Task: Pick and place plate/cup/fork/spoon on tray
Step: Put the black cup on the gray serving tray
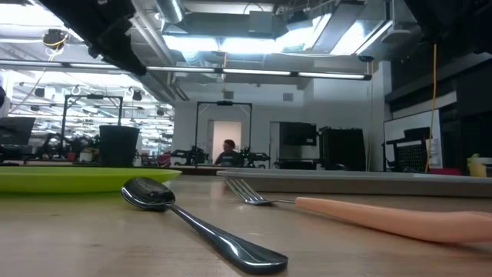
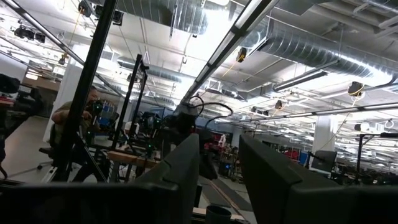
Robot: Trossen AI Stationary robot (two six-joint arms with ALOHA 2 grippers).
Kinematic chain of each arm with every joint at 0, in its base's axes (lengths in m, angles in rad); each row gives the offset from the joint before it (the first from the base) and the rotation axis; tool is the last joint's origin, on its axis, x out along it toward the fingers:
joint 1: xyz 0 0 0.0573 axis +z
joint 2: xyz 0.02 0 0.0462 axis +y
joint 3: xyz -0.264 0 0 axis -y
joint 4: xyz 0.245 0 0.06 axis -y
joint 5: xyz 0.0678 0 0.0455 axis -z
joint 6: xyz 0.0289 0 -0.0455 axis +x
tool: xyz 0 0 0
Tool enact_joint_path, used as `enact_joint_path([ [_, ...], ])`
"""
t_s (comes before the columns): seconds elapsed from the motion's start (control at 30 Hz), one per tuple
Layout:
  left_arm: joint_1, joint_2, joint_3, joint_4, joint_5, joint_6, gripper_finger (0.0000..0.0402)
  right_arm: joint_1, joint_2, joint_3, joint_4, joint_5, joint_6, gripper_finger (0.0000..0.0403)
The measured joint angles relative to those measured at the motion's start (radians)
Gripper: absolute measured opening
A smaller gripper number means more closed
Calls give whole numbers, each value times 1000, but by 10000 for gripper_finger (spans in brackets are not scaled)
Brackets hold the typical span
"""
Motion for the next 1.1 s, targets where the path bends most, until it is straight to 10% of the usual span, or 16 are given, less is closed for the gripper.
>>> enact_joint_path([
  [0.43, 450, 161, 58, -171, 340, -22, 80, 0, 0, 0, 1, 0, -1, 120],
  [1.1, 458, 310, 58, -129, 384, 7, 81, 0, 0, 0, 4, 1, -2, 120],
])
